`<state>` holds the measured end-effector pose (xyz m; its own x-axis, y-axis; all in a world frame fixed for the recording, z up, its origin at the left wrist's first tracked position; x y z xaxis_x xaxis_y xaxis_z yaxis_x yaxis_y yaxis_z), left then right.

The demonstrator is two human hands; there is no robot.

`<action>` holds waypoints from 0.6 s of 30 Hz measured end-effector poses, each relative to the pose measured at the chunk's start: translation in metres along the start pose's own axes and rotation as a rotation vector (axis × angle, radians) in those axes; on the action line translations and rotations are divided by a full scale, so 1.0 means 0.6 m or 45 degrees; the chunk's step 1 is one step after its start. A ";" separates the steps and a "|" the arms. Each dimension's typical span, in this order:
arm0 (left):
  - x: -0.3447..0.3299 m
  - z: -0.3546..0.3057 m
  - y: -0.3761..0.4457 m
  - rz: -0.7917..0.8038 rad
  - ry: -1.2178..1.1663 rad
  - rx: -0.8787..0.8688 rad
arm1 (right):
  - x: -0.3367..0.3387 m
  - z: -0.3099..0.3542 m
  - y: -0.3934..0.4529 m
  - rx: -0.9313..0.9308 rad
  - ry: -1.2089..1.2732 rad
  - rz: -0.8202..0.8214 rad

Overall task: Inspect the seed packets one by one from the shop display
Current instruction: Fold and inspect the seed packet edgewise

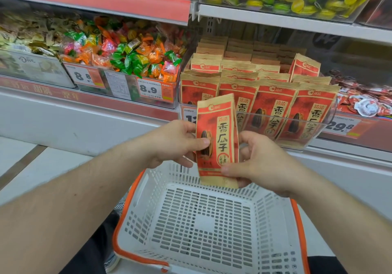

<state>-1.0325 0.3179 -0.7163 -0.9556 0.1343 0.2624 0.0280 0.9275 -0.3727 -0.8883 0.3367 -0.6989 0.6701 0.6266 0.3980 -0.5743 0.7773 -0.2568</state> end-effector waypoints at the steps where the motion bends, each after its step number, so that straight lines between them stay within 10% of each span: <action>1: -0.003 0.002 0.002 -0.023 -0.011 0.003 | 0.001 0.001 0.000 0.011 -0.118 -0.051; 18: -0.065 -0.006 0.003 0.182 -0.149 -0.054 | 0.037 0.050 -0.004 0.307 -0.269 -0.304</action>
<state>-0.9943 0.3156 -0.7238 -0.9684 0.2268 0.1035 0.1761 0.9160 -0.3605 -0.8863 0.3467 -0.6631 0.7010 0.3851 0.6002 -0.5249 0.8484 0.0688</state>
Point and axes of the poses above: each hand's wrist, its own y-axis towards the middle knuckle, its own x-axis out of the back of the hand, z = x × y, the point moved 10 cm from there along y, towards the middle knuckle, and after that the axes turned 3 degrees about x, right-handed, at the moved point
